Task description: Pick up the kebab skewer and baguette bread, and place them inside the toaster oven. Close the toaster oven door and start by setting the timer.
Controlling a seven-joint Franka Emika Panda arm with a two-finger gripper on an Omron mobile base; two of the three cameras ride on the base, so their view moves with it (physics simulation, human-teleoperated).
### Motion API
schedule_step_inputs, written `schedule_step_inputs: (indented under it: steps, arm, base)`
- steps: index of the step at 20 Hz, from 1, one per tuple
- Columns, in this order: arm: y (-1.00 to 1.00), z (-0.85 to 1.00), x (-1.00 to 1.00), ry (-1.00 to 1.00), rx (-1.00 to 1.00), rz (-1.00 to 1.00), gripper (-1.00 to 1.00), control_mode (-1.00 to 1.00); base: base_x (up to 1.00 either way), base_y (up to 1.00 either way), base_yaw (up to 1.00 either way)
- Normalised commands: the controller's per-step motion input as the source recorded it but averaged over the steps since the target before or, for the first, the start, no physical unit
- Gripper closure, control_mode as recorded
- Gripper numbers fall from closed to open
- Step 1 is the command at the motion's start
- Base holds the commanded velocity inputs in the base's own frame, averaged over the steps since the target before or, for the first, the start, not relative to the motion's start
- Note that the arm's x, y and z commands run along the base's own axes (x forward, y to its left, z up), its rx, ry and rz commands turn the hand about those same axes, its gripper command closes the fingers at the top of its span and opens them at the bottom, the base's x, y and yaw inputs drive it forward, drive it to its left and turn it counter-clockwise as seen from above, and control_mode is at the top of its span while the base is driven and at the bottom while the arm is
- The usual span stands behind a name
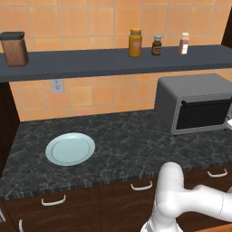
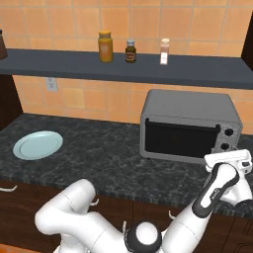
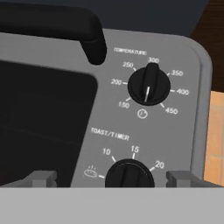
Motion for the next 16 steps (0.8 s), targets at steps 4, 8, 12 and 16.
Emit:
schedule_step_inputs:
  steps: [4,8,12,16]
  arm:
    - [0.00,-0.05,0.15,0.00,0.00,0.00,-1.00,-1.00]
    - [-0.03,0.00,0.21,0.00,0.00,0.00,-1.00,-1.00]
    - [-0.03,-0.01,0.01,0.00,0.00,0.00,-1.00,-1.00]
    - [0.12,0.00,0.09,-0.03,0.00,0.00,1.00,-1.00]
  base:
    - [0.00,0.00,0.00]
    - [0.00,0.00,0.00]
    - [0.00,0.00,0.00]
    - [0.00,0.00,0.00]
